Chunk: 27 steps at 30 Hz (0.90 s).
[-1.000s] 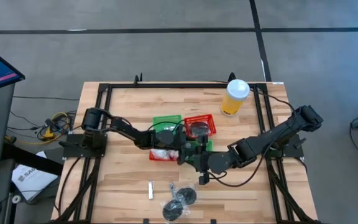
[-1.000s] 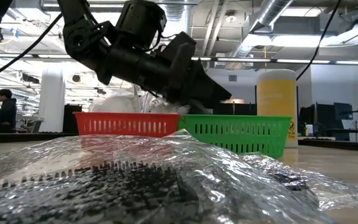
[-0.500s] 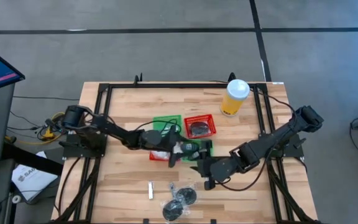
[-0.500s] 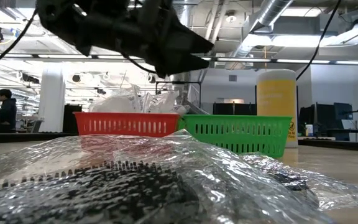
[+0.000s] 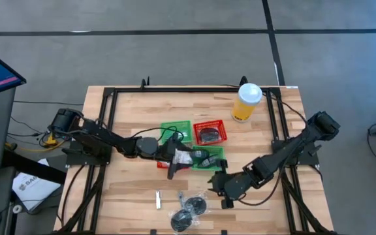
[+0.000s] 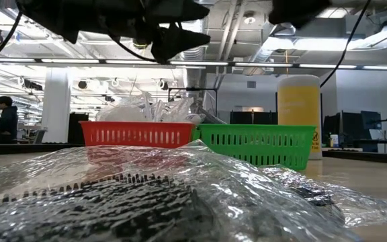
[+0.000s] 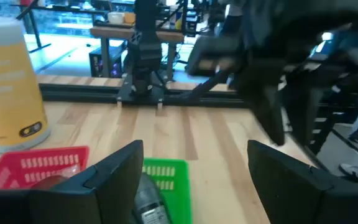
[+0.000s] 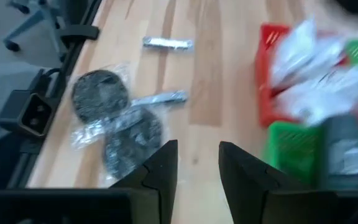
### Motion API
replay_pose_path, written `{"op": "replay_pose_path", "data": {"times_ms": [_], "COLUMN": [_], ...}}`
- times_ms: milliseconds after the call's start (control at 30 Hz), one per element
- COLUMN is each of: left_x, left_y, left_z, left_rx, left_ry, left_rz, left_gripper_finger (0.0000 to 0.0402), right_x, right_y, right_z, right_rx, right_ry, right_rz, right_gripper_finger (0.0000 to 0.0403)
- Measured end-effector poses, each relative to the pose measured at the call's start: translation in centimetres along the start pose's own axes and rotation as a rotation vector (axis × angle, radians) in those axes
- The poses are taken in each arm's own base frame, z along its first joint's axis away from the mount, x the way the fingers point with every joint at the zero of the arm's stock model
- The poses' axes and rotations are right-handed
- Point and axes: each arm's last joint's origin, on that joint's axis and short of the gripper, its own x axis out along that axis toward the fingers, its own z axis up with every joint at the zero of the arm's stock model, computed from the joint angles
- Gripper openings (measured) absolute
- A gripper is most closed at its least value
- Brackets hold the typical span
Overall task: Pick & Place Travel size toiletries
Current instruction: Put the black hairbrush into the right red basket
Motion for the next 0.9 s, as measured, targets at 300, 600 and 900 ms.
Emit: {"op": "replay_pose_path", "data": {"times_ms": [300,600,900], "left_x": [-0.2,-0.4,-0.5], "left_y": [-0.8,-2.0,-2.5], "left_z": [0.0,-0.2,-0.3], "left_rx": [0.003,0.008,0.011], "left_ry": [0.003,0.011,0.016], "left_rz": [-0.025,-0.064,-0.053], "left_gripper_finger": [0.0278,0.0278,0.0278], "right_x": [2.8,7.2,8.7], "right_y": [1.0,2.0,1.4], "right_z": [-4.2,-6.7,-7.6], "right_rx": [0.133,0.230,0.342], "right_ry": [0.037,0.080,0.122], "right_rz": [0.017,-0.010,-0.064], "right_gripper_finger": [0.0108,0.0108,0.0108]}}
